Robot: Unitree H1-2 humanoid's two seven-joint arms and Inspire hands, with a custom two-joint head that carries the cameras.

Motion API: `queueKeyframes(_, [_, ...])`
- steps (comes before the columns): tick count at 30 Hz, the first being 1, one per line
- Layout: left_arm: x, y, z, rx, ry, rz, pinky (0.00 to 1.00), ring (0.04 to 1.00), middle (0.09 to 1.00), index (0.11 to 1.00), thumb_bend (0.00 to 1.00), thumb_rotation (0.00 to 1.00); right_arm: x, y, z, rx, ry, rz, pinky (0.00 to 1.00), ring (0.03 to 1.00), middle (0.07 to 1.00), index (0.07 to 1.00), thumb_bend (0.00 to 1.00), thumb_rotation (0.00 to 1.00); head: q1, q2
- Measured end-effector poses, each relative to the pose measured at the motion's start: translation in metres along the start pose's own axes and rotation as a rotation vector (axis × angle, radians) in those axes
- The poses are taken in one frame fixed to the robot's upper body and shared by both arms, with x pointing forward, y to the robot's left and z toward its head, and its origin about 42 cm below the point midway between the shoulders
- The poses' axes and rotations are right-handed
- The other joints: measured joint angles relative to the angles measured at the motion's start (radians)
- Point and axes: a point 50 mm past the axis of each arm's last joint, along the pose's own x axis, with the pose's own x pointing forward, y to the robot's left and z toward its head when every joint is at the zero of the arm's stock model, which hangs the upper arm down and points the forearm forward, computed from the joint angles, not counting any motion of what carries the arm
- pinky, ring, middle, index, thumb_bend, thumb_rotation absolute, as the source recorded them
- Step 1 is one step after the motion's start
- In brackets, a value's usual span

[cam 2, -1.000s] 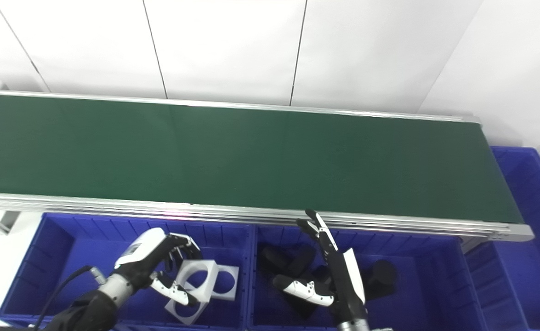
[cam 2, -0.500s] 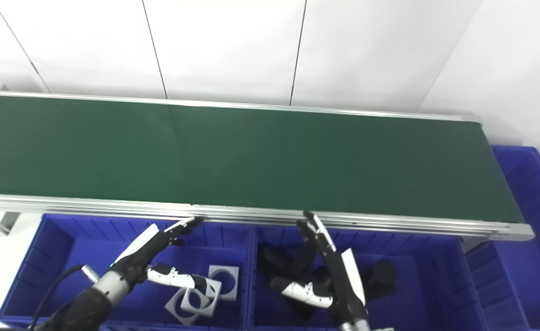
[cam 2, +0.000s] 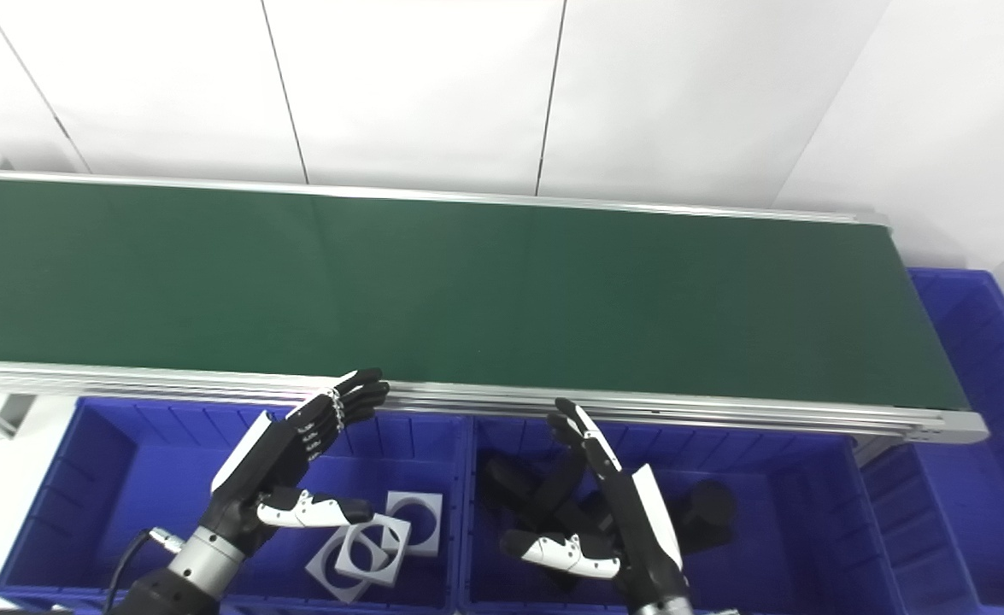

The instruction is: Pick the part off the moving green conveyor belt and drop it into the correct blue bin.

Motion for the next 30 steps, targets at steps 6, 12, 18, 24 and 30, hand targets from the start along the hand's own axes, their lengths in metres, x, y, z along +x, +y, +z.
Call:
queueKeyframes(6, [-0.002,0.000,-0.004,-0.003,0.014,0.002,0.91,0.900,0.874,0.875,0.92,0.28,0.002,0.000,-0.001,-0.005,0.001,0.002,0.86,0.872,0.880,0.939,1.00,0.48,0.000,-0.002])
queueKeyframes(12, [-0.003,0.002,-0.011,0.005,0.044,-0.004,0.92,0.914,0.892,0.886,0.91,0.26,0.004,0.001,0.000,-0.010,-0.004,0.004,0.85,0.872,0.881,0.941,1.00,0.49,0.002,-0.008])
queueKeyframes(18, [-0.001,0.004,-0.012,0.010,0.046,-0.006,0.90,0.905,0.886,0.877,0.91,0.24,0.006,0.003,-0.002,-0.009,0.004,0.006,0.84,0.869,0.879,0.940,1.00,0.48,0.000,-0.008])
queueKeyframes(24, [-0.001,0.005,-0.013,0.032,0.054,-0.014,0.91,0.907,0.885,0.872,0.91,0.25,0.006,0.003,-0.004,-0.008,0.010,0.007,0.84,0.874,0.879,0.942,1.00,0.49,0.002,-0.009])
queueKeyframes(30, [-0.002,0.006,-0.013,0.037,0.059,-0.015,0.91,0.915,0.888,0.870,0.91,0.24,0.006,0.003,-0.004,-0.012,0.010,0.008,0.83,0.873,0.881,0.944,0.99,0.48,0.000,-0.009])
